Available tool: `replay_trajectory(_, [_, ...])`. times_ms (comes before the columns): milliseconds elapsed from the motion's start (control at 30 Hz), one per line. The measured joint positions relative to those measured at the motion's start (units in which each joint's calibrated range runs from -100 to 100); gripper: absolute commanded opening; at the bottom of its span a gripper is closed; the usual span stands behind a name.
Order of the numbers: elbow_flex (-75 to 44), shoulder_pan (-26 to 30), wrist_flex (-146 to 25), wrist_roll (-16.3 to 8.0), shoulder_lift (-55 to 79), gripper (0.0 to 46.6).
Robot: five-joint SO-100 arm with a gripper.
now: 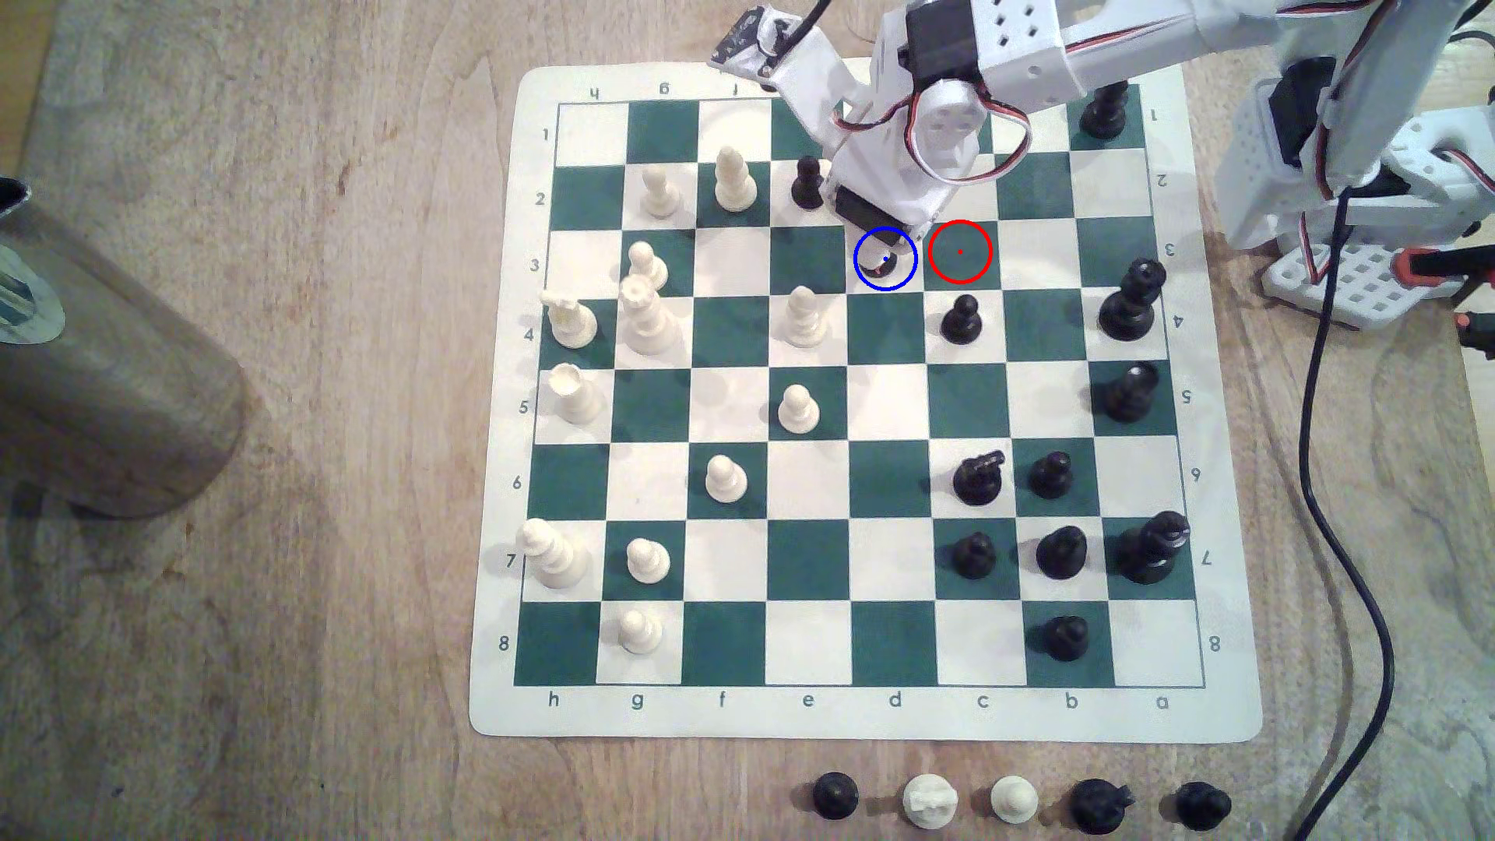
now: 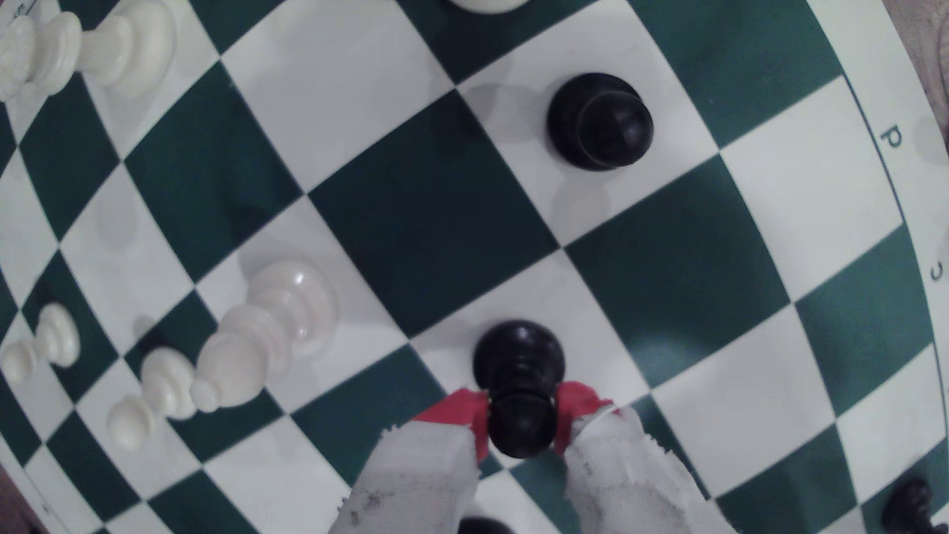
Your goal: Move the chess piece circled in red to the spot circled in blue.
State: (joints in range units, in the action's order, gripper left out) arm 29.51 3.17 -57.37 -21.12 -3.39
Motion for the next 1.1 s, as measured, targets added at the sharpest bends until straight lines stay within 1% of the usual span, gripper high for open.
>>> replay_trajectory(67, [-0.1,0.0,0.0,0.3,0.5,2.5])
replay_trajectory(100, [-0.4,0.0,0.0,0.4,0.8,3.7])
replay_trajectory(133, [-0.6,0.0,0.0,0.5,0.9,6.6])
replay_trajectory(167, [-0.7,0.0,0.0,0.6,1.1,12.8])
replay_trajectory(200, [-0.8,0.0,0.0,0.6,1.3,15.7])
replay_trajectory(267, [-0.8,0.0,0.0,0.7,1.6,18.3])
replay_trajectory(300, [-0.7,0.1,0.0,0.6,2.1,19.0])
replay_trajectory(467, [-0.7,0.0,0.0,0.4,2.3,18.9])
replay_trajectory(567, [-0.7,0.0,-0.3,0.4,2.4,19.9])
replay_trajectory(700, [-0.7,0.0,-2.2,0.9,2.0,22.1])
replay_trajectory(733, [-0.7,0.0,-3.2,1.1,1.1,24.0])
replay_trajectory(833, [-0.5,0.0,-4.8,1.5,-4.1,25.7])
replay_trajectory(900, [2.1,0.0,-4.8,1.9,-8.2,26.0])
replay_trajectory(933, [4.4,0.0,-4.9,2.4,-12.7,26.0])
replay_trajectory(1000, [5.7,0.0,-4.9,3.1,-15.8,26.5])
replay_trajectory(1033, [7.1,0.0,-5.7,4.1,-19.5,26.5])
replay_trajectory(1100, [7.1,-0.2,-7.0,5.1,-23.0,26.5])
